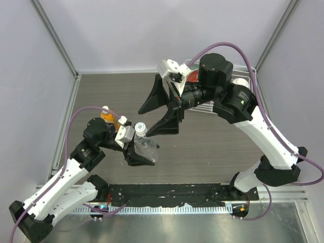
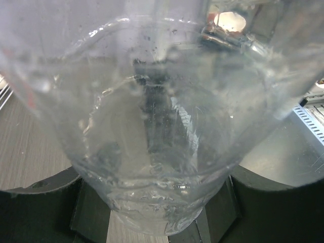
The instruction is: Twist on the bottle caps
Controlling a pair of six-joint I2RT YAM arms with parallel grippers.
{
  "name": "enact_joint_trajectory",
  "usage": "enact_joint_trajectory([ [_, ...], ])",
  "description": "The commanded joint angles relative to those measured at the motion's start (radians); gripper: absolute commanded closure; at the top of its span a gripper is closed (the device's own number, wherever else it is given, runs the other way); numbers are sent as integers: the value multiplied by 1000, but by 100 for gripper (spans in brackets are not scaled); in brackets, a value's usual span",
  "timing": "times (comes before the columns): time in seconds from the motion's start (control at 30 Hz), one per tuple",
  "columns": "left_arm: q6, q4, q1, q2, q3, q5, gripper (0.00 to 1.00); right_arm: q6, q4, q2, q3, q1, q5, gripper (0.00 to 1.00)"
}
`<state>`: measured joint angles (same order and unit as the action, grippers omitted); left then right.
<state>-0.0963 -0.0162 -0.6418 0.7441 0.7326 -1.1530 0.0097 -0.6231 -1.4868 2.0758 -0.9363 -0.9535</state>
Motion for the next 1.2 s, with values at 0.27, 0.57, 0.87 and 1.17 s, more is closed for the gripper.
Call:
enact_joint_trajectory([
  [0.27, -2, -24, -12, 8, 31, -21, 100, 96, 252, -10, -105, 2, -94, 34],
  [0.57, -23, -39, -12, 1, 27, 2, 100, 127, 310, 0, -155, 2, -119, 43],
  [0.87, -40, -42, -12, -2, 25, 26, 100, 130, 318, 13, -183, 1, -119, 53],
  [1.17, -59, -47, -12, -5, 31, 67, 100, 142, 316, 28, -223, 17, -102, 74],
])
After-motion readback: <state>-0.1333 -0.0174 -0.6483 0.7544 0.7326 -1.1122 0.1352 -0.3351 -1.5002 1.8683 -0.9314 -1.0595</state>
